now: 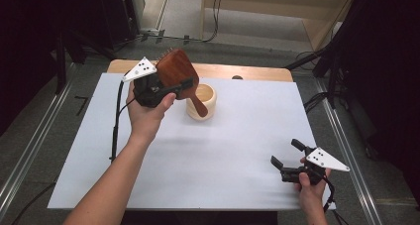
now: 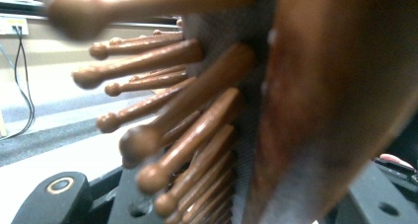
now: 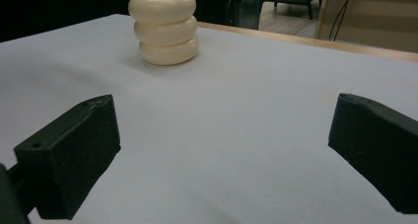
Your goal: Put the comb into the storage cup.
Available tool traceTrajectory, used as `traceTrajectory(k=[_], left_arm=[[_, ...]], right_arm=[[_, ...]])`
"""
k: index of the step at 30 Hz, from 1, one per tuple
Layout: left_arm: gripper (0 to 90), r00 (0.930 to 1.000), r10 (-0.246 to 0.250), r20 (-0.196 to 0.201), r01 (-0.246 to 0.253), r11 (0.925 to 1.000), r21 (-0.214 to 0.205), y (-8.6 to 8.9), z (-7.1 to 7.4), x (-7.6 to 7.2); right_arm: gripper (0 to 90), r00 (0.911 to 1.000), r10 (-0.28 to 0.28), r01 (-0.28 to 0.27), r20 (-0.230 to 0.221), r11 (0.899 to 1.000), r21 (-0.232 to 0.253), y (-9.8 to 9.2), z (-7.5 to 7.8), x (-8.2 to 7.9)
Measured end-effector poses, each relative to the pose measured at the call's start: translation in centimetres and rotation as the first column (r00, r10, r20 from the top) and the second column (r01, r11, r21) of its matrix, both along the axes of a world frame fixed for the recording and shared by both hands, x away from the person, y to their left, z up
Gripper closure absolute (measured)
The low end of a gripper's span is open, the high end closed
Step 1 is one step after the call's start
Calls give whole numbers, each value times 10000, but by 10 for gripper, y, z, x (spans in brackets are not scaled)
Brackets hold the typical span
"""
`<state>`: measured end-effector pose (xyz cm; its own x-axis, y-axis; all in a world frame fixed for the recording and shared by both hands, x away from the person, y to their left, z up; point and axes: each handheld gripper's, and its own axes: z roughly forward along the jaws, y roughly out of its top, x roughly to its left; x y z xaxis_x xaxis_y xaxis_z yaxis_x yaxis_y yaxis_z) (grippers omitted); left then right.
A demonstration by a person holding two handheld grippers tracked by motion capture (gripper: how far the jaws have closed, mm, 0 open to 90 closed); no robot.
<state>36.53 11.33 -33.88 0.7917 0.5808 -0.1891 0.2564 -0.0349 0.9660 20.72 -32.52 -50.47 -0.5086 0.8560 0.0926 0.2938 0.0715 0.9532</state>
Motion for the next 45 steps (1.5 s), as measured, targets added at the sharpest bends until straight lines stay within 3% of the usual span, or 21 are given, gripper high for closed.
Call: traceTrajectory(k=[22, 28, 45], left_arm=[[577, 9986, 523, 93, -521, 9985, -152, 2, 3, 21], [577, 9979, 651, -10, -651, 9972, -377, 3, 3, 27], [575, 9940, 1075, 212, -1068, 9938, -322, -1, 3, 40]], right_arm=[[0, 10000, 56, -56, -7, 10000, -17, 1, -1, 1], [0, 10000, 52, -52, -17, 10000, -2, 1, -1, 1], [0, 10000, 38, -38, -49, 10000, 32, 1, -1, 1]])
